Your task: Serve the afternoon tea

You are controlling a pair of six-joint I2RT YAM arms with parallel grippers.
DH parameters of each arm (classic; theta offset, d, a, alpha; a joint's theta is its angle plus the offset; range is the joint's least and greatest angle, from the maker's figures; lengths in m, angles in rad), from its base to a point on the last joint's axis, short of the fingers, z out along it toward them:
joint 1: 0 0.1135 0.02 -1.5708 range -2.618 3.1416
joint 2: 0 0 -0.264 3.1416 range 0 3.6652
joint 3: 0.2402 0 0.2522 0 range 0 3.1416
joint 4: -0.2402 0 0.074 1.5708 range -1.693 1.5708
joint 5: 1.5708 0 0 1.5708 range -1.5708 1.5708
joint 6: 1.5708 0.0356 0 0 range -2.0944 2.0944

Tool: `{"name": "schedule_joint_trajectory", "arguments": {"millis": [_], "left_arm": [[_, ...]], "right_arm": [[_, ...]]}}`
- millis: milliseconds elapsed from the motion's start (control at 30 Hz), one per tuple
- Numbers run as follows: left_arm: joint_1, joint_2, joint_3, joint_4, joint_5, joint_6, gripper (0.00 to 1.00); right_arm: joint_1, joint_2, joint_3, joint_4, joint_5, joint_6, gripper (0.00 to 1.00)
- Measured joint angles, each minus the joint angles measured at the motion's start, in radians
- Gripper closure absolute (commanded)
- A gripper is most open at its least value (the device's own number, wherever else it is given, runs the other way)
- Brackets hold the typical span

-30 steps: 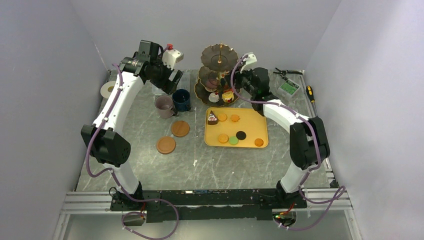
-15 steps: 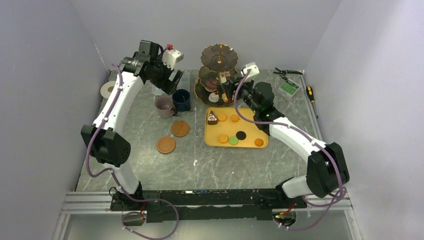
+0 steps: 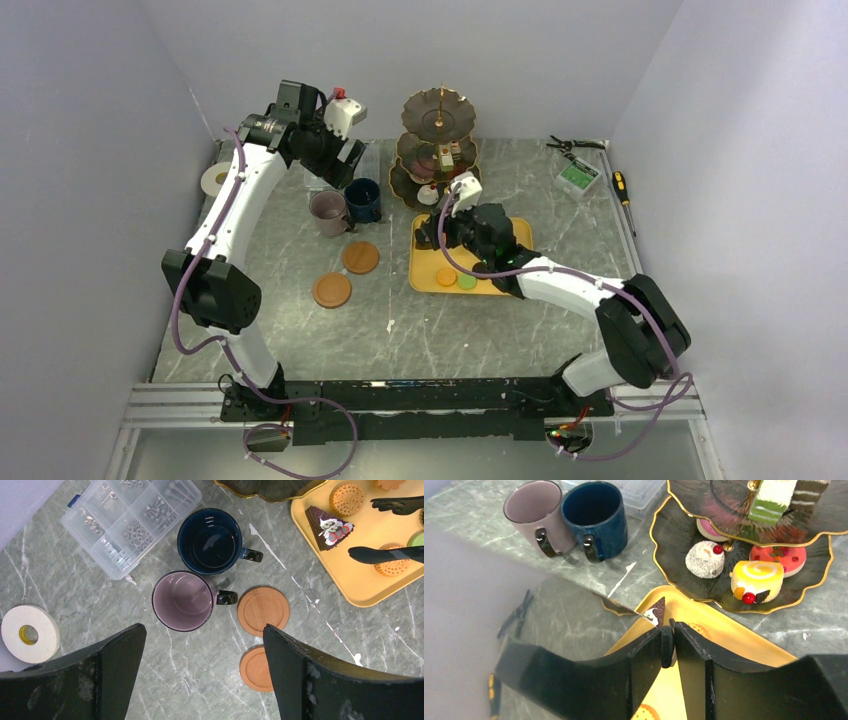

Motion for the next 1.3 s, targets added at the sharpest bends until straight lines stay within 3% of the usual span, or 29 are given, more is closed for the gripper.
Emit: {"name": "schedule_joint_trajectory", "arguments": {"millis": [333,467,567,733,867,1033,1300], "left_arm": [[0.000,-0.002,-0.011,0.000,0.000,0.000,0.07],[0.000,-0.002,-0.015,0.000,0.000,0.000,0.07],[0.000,-0.002,-0.016,0.000,0.000,0.000,0.07],[0.000,-0.002,-0.016,0.000,0.000,0.000,0.07],[0.000,-0.002,-0.016,0.000,0.000,0.000,0.07],[0.000,-0.002,-0.016,0.000,0.000,0.000,0.07],[0.000,-0.002,-0.016,0.000,0.000,0.000,0.07]], "right_arm": [[0.003,0.150,0.000,0.049,0.014,0.011,0.31],[0.003,0.188,0.000,0.074,0.013,0.015,0.35],[0.005,0.194,0.000,0.092,0.013,0.018,0.42],[0.010,0.202,0.000,0.122,0.013,0.013,0.65],[0.012,0.202,0.002,0.126,0.014,0.007,0.76],[0.012,0.153,0.001,0.102,0.013,-0.002,0.78],[-0.033,-0.088,0.019,0.061,-0.066,-0.027,0.79]]}}
